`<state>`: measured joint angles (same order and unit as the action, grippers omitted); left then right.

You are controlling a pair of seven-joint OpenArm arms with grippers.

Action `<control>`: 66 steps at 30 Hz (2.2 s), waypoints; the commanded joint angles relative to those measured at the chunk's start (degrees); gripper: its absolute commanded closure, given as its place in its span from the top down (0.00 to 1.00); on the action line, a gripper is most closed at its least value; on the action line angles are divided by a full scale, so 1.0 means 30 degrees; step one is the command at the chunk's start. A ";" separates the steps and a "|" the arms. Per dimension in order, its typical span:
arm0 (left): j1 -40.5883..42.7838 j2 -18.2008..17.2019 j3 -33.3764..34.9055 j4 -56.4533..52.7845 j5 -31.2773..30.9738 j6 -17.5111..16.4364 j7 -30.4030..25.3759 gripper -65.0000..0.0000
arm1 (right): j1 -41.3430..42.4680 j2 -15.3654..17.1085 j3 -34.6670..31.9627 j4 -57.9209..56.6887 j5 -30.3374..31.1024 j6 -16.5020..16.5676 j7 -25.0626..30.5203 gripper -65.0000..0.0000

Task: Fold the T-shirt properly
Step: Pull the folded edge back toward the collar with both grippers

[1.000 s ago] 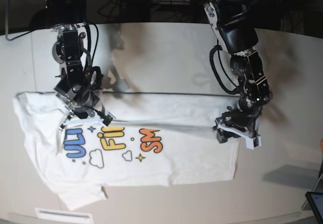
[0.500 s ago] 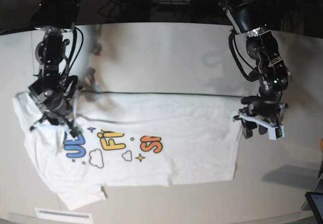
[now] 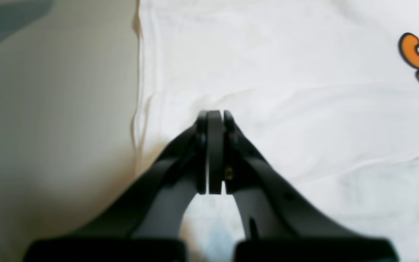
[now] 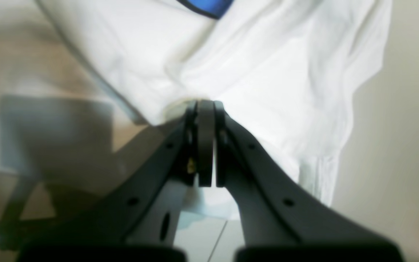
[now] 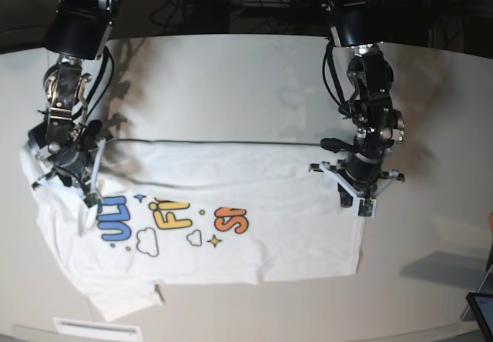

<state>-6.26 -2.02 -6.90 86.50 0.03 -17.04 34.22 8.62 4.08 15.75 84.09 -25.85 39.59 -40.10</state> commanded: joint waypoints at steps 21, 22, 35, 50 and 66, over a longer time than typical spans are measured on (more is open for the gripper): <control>-0.0037 -0.0366 -0.0031 -0.2503 0.0238 0.0097 -0.0490 0.00 | 0.1097 0.1469 0.1447 -0.2727 0.0044 -0.0114 0.0428 0.00; 0.0168 -0.0630 -0.0031 -0.2474 0.0238 0.0097 -0.0490 0.00 | 0.0921 0.1469 0.1447 -0.2727 0.0044 -0.0114 0.0340 0.00; 0.3860 -0.2330 -0.0060 -0.0130 0.0238 0.0097 -0.0490 0.00 | -0.1453 0.1469 0.1447 -0.2288 0.0015 -0.0114 -0.0246 0.00; 0.7582 -0.2711 -0.0148 0.3504 0.0238 0.0126 -0.0461 0.00 | -0.5761 0.0766 0.1476 0.3192 0.0015 -0.0114 -0.2913 0.00; 1.1479 -0.2007 -0.0265 0.6991 0.3813 0.0126 -0.0490 0.00 | -0.8457 0.0150 0.1505 0.4511 0.0015 -0.0114 -0.2825 0.00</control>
<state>28.21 -7.79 -7.40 106.43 11.16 -16.93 33.17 -14.83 4.86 20.01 98.80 -25.65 36.38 -43.00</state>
